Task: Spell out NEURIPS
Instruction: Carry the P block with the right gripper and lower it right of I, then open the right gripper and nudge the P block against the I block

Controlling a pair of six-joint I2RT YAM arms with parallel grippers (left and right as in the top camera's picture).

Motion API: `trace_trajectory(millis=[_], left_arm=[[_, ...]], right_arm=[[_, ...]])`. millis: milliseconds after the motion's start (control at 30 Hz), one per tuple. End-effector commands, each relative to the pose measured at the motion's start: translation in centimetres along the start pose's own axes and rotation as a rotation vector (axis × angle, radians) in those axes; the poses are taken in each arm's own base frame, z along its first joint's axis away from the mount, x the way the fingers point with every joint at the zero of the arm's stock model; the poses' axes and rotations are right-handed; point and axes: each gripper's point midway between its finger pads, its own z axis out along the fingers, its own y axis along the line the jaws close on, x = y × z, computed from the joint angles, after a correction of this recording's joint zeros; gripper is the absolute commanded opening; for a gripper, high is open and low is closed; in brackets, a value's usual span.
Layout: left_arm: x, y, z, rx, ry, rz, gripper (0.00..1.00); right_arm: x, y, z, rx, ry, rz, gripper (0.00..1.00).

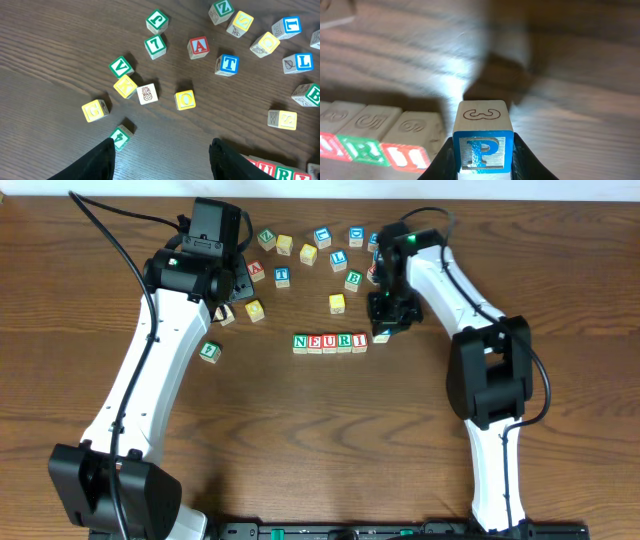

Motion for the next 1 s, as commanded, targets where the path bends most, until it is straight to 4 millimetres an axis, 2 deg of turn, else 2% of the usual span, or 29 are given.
trace_trajectory(millis=[0, 267, 500, 767, 867, 967], left_arm=[[-0.3, 0.5, -0.2, -0.02, -0.012, 0.005, 0.6], [-0.3, 0.5, -0.2, -0.02, -0.012, 0.005, 0.6], [-0.3, 0.5, -0.2, -0.02, -0.012, 0.005, 0.6], [-0.3, 0.5, -0.2, -0.02, -0.012, 0.005, 0.6], [-0.3, 0.5, -0.2, -0.02, -0.013, 0.005, 0.6], [-0.3, 0.5, -0.2, -0.02, -0.012, 0.005, 0.6]], right_arm=[[0.2, 0.9, -0.1, 0.025, -0.004, -0.043, 0.2], [1.0, 1.1, 0.0, 0.044, 0.023, -0.052, 0.2], [1.3, 1.1, -0.1, 0.045, 0.037, -0.05, 0.29], [1.6, 1.5, -0.1, 0.017, 0.051, -0.048, 0.3], [1.8, 1.8, -0.5, 0.005, 0.052, -0.048, 0.29], [1.6, 1.8, -1.9, -0.002, 0.024, -0.047, 0.29]])
